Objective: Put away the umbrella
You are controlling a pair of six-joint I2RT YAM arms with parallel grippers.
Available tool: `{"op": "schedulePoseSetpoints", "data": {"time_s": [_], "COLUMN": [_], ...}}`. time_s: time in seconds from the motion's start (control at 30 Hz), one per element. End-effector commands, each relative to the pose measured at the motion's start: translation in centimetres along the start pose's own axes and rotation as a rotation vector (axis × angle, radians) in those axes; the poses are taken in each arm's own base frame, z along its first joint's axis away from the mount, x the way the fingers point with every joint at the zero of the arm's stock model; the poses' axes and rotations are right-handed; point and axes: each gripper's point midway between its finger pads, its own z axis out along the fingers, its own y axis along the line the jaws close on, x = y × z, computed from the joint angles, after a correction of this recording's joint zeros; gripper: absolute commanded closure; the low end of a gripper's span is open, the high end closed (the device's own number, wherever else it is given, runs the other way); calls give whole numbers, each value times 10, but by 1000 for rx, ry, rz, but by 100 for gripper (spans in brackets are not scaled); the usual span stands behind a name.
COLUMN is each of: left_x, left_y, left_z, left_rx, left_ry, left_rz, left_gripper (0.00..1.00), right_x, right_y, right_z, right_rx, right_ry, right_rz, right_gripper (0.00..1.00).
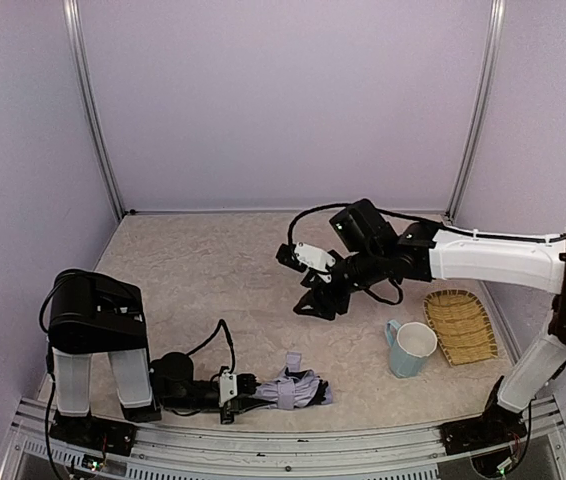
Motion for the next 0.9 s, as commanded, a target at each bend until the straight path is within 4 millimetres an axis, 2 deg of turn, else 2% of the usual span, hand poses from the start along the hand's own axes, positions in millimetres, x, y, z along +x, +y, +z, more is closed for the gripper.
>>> {"op": "schedulePoseSetpoints", "data": {"time_s": [0.0,0.07,0.13,0.37,0.63,0.77,0.87], "left_x": [48,49,48,46,45,45,45], "left_y": [-37,-38,-37,-38,-38,-39,-39], "left_z": [-19,-18,-18,-19,-19,-19,-19], "left_rx": [108,110,108,112,111,113,114], "left_ry": [161,164,161,151,148,147,146], "left_rz": [-45,-41,-44,-48,-47,-46,-45], "left_gripper": [100,100,100,100,100,100,100], "right_x": [38,56,66,84,85,82,76], "right_y": [-8,0,13,48,79,91,94], "right_z": [38,55,66,90,104,111,114], "right_rx": [-129,-192,-253,-456,-659,-726,-762], "right_ry": [187,285,332,402,392,372,342], "right_rz": [325,379,417,508,626,669,697], "right_gripper": [40,42,42,42,45,54,71]}}
